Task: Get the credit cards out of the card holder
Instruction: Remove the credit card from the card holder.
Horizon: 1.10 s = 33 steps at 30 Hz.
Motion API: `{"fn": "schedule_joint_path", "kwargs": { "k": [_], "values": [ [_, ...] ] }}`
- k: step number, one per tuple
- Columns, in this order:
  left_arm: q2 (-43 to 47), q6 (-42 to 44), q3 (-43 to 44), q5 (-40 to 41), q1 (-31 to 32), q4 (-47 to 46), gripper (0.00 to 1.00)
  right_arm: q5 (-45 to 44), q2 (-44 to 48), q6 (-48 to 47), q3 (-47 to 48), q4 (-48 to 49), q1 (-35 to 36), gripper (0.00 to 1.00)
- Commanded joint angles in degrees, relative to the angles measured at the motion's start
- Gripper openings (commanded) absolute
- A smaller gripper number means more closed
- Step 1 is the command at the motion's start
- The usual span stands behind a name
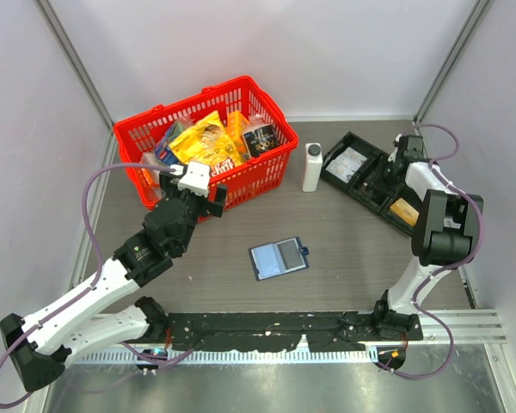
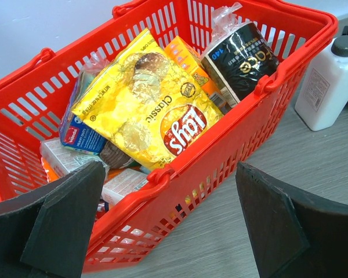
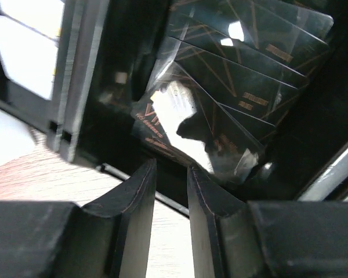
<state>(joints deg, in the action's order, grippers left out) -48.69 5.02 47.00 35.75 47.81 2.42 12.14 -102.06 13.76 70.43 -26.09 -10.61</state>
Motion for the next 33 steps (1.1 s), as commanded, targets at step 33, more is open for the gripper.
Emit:
{"fn": "schedule_joint_path", "kwargs": {
  "k": [33],
  "values": [
    [-6.50,-15.38,8.71,-3.57,-0.26,9.70,1.00,-4.32,35.35,12.95,-28.14,20.19,44.00,0.56]
  ]
}}
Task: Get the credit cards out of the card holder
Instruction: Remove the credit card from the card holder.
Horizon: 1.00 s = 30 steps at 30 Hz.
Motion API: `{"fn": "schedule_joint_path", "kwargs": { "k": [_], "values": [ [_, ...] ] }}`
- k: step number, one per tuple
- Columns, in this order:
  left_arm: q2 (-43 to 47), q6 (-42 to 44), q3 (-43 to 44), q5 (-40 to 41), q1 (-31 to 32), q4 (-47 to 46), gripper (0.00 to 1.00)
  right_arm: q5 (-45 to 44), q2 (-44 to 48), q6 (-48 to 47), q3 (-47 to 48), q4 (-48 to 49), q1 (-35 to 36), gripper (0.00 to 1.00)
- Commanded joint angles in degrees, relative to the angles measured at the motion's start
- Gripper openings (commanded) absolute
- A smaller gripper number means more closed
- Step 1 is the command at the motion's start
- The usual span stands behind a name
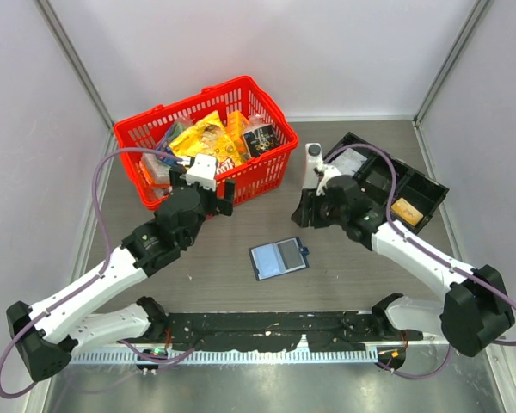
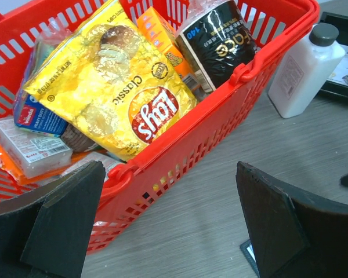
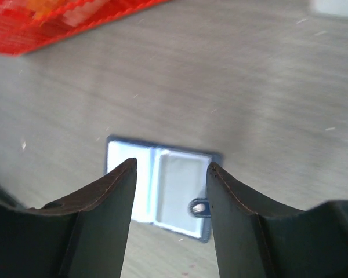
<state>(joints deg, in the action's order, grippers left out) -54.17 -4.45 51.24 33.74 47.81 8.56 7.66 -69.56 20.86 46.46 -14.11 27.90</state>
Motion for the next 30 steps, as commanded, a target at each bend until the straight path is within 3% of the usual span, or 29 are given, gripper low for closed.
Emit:
{"fn": "schedule_joint_path", "kwargs": {
  "k": [1,8,18,25,30],
  "values": [
    [-1.81,-7.23,5.09,-2.09,-0.18,4.35,1.00,0.16,3.02,6.90,-5.14,10.31,7.85,0.54],
    [-8.22,-18.04,10.89,-3.41,2.89,12.35,1.00,0.95,-0.05,9.63,-11.73,16.30,14.81,0.53],
    [-14.81,-34.82,8.00,-4.20,12.47,15.09,0.98,-5.28,-1.19,6.83,-15.96,16.13,14.90,0.53],
    [-20.62,-41.42,5.10,-6.48,15.47,11.75,0.91,-10.11,-2.33,6.21,-17.37,15.78,14.82,0.53],
    [-23.86,-44.59,2.29,-8.68,15.47,7.45,0.80,-12.75,-2.51,6.12,-16.84,14.46,14.90,0.53]
  ]
}}
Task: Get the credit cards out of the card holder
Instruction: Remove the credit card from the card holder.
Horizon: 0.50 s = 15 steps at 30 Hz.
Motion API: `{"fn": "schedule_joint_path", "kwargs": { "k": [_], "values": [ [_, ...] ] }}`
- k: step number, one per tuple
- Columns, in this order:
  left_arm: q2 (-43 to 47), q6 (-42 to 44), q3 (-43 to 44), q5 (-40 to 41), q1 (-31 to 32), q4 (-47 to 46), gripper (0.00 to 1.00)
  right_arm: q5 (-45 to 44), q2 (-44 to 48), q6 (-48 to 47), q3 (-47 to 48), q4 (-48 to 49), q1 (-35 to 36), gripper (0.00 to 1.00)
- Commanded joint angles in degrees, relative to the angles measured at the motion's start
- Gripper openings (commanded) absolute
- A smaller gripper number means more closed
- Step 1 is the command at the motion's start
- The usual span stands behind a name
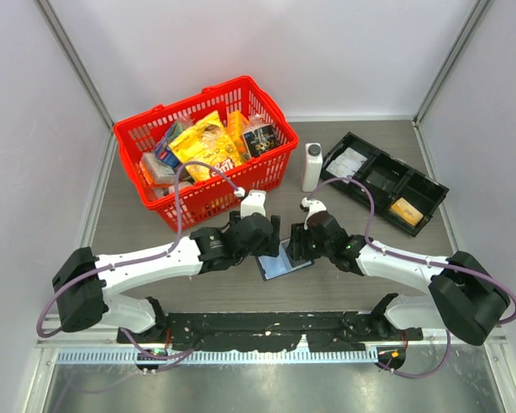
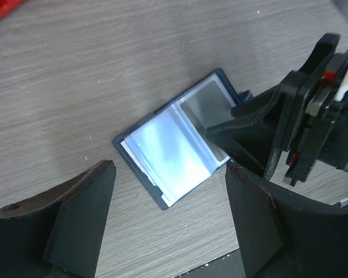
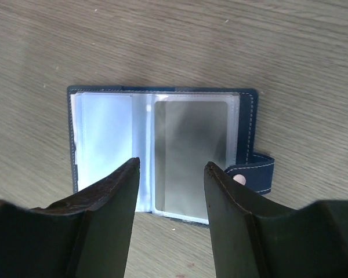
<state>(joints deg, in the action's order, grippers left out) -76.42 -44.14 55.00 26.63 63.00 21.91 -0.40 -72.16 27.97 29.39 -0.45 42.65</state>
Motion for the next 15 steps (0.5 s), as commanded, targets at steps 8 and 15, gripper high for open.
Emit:
{"fn": "schedule_joint_path", "kwargs": {
  "k": [8,15],
  "values": [
    [-9.96,-7.80,-0.86,-6.85,0.28,-10.04,0.59,-6.36,1.23,-0.63,0.58,-2.63,0.24,0.53],
    [-17.17,-9.56,0.98,-9.05,0.19,-10.14,0.38,-8.12,1.94,-0.37,0.23,-3.24,0.15,0.53]
  ]
}}
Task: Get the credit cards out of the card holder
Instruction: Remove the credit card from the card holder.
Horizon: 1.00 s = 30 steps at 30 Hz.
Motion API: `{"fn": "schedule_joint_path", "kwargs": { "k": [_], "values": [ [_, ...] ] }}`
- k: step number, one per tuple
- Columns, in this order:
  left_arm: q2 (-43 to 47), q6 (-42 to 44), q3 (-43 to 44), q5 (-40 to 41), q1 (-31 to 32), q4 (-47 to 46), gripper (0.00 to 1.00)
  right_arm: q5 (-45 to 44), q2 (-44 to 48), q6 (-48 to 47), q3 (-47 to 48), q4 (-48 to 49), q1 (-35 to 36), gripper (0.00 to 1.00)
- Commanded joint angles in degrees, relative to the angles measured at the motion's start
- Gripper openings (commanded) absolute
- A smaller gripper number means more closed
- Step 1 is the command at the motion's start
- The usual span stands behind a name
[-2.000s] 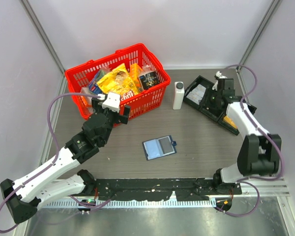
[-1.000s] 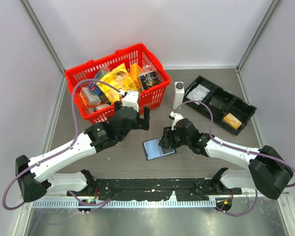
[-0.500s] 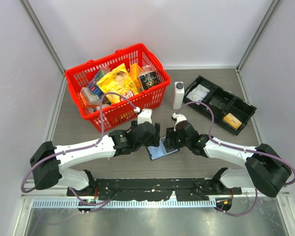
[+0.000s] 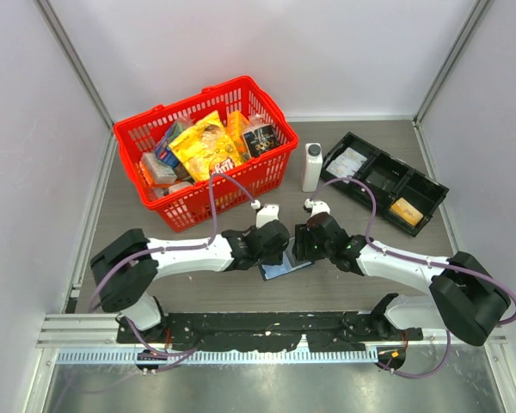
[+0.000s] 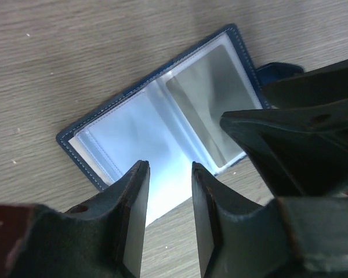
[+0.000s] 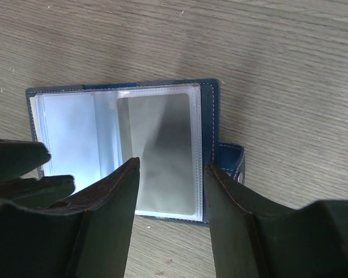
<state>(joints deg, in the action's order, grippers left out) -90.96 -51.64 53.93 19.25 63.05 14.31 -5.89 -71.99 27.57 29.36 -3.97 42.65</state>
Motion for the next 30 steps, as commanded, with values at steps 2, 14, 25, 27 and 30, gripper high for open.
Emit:
{"fn": "schedule_joint_path", "kwargs": {
  "k": [2,14,25,27,30],
  "values": [
    [-3.70,-2.94,2.49,-2.02,-0.12,-1.39,0.36,-2.72,1.59,0.11,0.25,0.19,0.24,0.53],
    [-2.56,-6.10,-1.55,-2.72,-3.02,1.08,0.26,1.14,-0.35,0.55,-0.27,2.12,0.15,0.54],
    [-3.35,-6.11,-1.99,-4.30,-3.54,0.64,0.25,4.13,-2.63,0.38,0.17,2.82,-0.03,0.49],
    [-3.44,-6.11,-1.99,-4.48,-3.72,0.55,0.25,5.01,-2.55,0.55,0.34,3.26,-0.03,0.46],
    [-3.88,-6.20,-2.16,-4.65,-3.72,0.29,0.25,7.29,-1.50,0.64,0.61,3.62,0.06,0.46]
  ]
}}
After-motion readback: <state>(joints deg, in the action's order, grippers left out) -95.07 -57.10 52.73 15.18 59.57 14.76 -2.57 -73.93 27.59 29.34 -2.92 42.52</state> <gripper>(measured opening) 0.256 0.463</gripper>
